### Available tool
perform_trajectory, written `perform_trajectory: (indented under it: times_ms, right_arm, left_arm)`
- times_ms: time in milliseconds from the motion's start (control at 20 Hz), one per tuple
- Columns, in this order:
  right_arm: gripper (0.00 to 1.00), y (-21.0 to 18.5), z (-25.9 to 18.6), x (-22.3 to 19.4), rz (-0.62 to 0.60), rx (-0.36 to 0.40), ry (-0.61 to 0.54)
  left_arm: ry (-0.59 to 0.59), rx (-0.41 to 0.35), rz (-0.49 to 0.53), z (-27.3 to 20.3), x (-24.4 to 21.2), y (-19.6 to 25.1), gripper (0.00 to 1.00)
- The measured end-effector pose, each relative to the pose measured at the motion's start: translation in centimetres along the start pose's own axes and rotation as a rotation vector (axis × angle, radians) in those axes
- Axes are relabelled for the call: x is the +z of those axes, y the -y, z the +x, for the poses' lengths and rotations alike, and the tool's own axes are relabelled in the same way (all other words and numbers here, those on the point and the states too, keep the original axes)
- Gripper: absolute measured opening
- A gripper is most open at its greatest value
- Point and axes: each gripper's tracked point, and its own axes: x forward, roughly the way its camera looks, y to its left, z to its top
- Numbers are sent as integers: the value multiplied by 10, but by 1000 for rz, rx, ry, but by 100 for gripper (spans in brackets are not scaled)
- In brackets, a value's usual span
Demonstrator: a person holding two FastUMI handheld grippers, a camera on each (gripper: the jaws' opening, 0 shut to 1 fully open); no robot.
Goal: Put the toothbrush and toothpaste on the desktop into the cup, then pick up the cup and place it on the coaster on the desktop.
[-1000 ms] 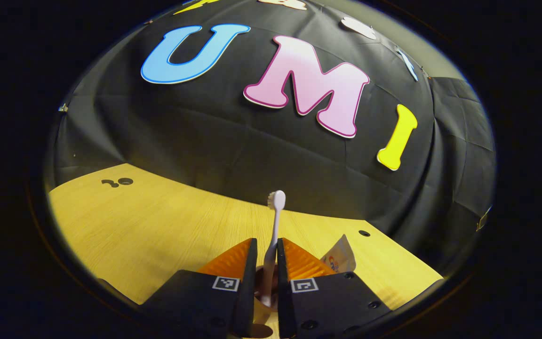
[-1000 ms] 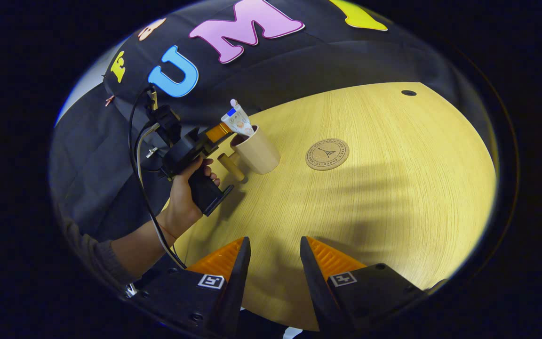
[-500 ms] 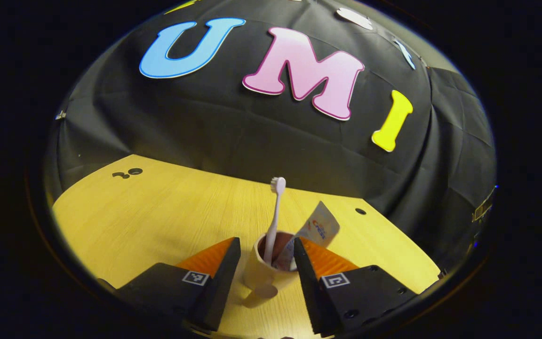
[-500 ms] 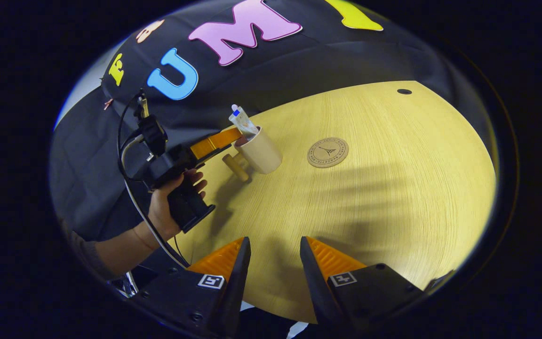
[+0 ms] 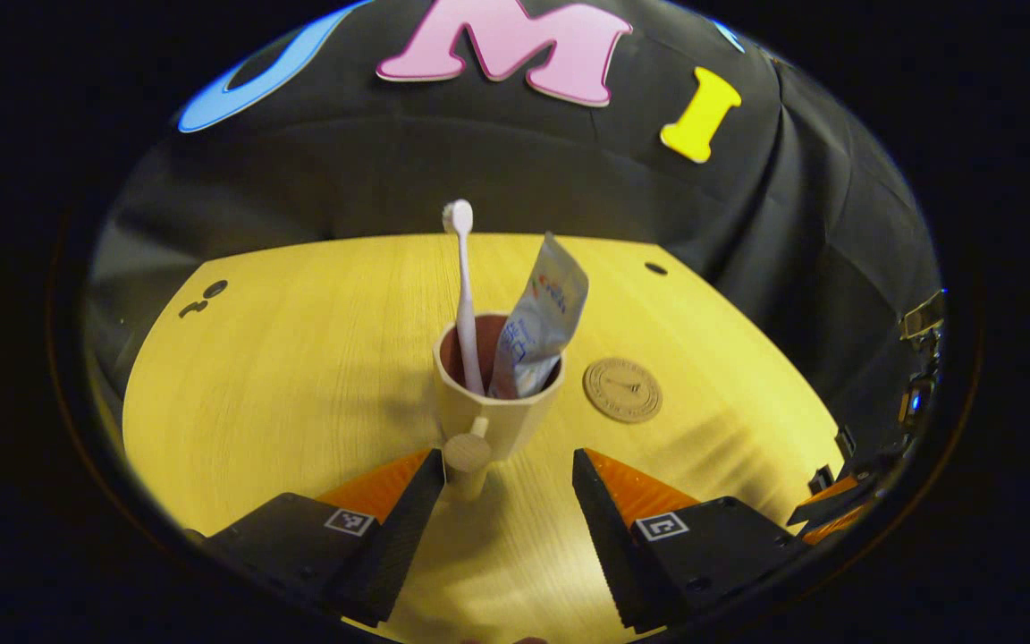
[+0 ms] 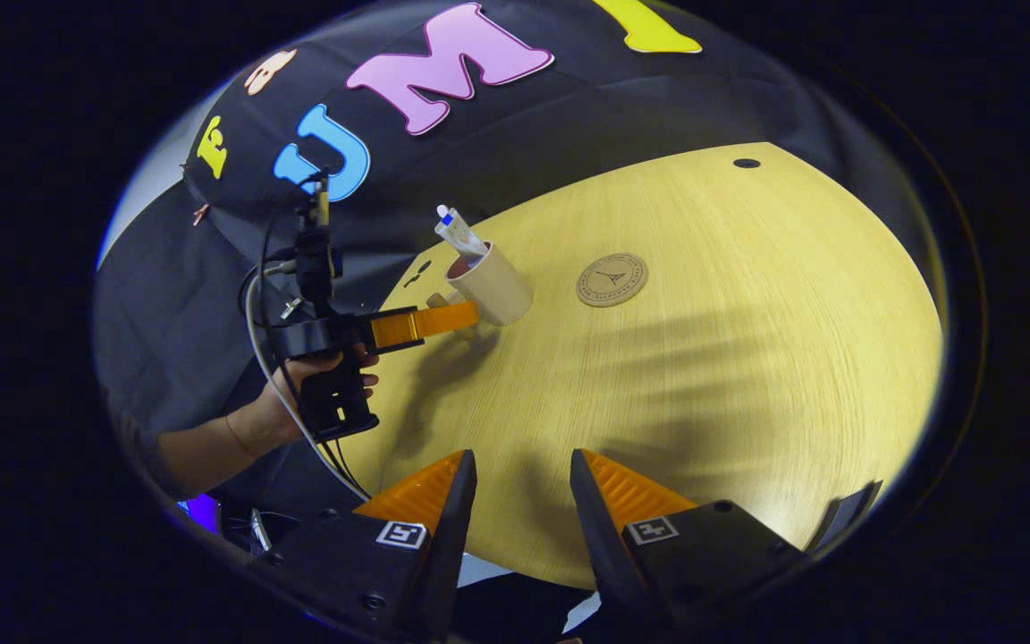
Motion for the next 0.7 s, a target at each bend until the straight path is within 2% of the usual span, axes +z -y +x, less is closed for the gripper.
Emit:
perform_trajectory:
  times_ms: [200,400,450,500,600,700]
  right_arm:
    - [65,13,-14,-7,43,-33,17]
    - [65,28,-21,-18,93,-68,20]
    - [65,31,-21,-20,107,-76,19]
    - [65,33,-22,-22,120,-79,20]
    - [65,33,-22,-23,133,-81,23]
    - [65,31,-21,-22,135,-81,26]
  left_arm:
    - [-140,3,57,18,-11,-11,89]
    - [-225,18,109,28,-12,-20,87]
    - [-246,17,113,29,-11,-21,92]
    - [-261,19,116,30,-12,-22,86]
    - [-283,25,118,34,-11,-25,83]
    - [-295,38,118,39,-9,-30,72]
